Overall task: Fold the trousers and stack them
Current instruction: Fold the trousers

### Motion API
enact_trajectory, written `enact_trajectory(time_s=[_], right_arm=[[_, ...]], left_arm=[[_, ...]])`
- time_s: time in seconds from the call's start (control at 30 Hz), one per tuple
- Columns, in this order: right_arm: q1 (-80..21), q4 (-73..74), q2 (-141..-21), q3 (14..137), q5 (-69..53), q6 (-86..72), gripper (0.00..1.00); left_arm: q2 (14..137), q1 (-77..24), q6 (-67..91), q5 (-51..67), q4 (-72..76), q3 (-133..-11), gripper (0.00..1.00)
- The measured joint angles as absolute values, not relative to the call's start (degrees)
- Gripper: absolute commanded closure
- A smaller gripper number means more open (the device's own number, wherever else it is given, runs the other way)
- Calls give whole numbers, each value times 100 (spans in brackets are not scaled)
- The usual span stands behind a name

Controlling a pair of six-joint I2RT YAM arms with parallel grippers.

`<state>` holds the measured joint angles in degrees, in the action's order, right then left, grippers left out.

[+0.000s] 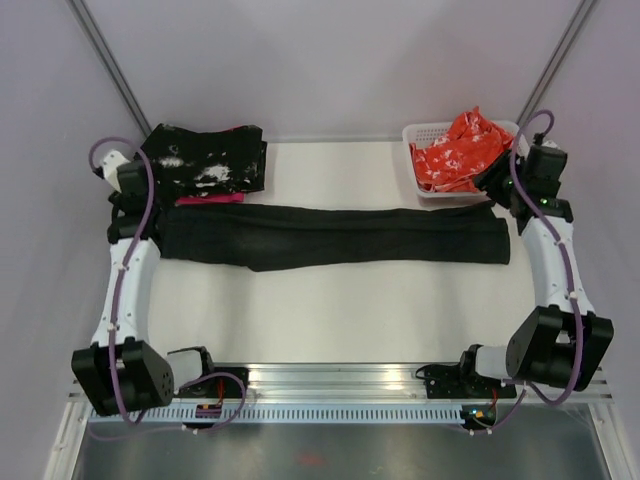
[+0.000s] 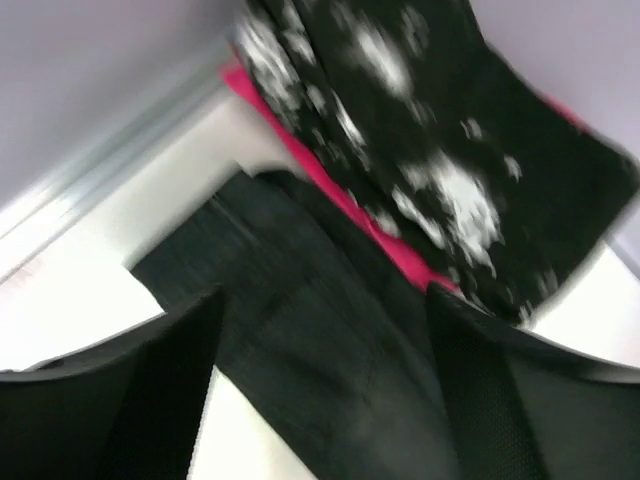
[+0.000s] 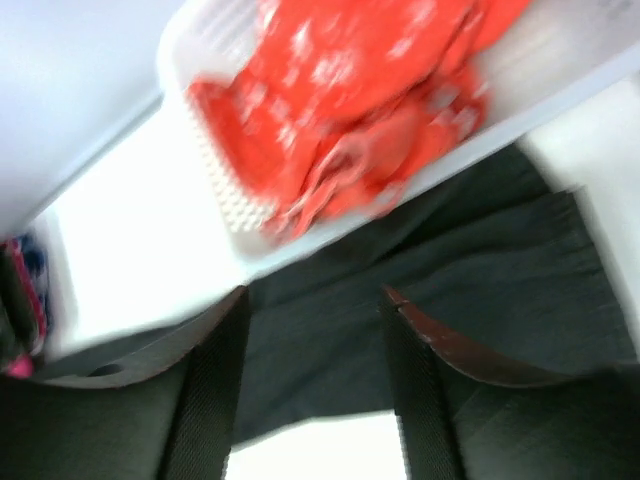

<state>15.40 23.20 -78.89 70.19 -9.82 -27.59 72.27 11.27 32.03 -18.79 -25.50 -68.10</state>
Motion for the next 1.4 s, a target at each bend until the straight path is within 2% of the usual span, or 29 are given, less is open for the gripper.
enact_trajectory(time_s=[0.03, 0.1, 0.13, 0.2, 0.3, 0.43, 0.6, 0.83, 1.03, 1.4], right_arm=[[1365, 2265, -7736, 6812, -1013, -2740, 58], [1004, 2130, -7555, 6355, -1022, -2746, 69], [794, 2093, -7522, 6099, -1015, -2762, 80], [336, 2027, -7526, 5586, -967, -2823, 89], [-351, 2025, -7625, 5039, -790, -2943, 99], [-840, 1844, -8169, 4980, -447, -3004, 100], [-958, 1586, -9275, 5247, 58, -2974, 100], [-956, 1339, -10047, 5649, 478, -2956, 100], [-965, 974, -9911, 5352, 558, -3094, 100], [-967, 685, -8753, 4003, 698, -3540, 100]], left_arm=[[6987, 965, 3232, -1780, -2445, -6471, 41], [6751, 611, 3288, -1562, -2327, -5841, 61], [6779, 451, 3341, -1435, -2320, -5616, 83], [7065, 108, 3472, -1267, -2316, -5315, 97], [7599, -303, 3573, -1092, -2305, -5166, 98], [8366, -600, 3645, -998, -2198, -5295, 98], [9354, -617, 3660, -1055, -2198, -5813, 98], [9657, -620, 3846, -1100, -2213, -5677, 98], [9494, -617, 3988, -982, -2106, -5260, 98], [8547, -622, 4182, -676, -2565, -4482, 98]])
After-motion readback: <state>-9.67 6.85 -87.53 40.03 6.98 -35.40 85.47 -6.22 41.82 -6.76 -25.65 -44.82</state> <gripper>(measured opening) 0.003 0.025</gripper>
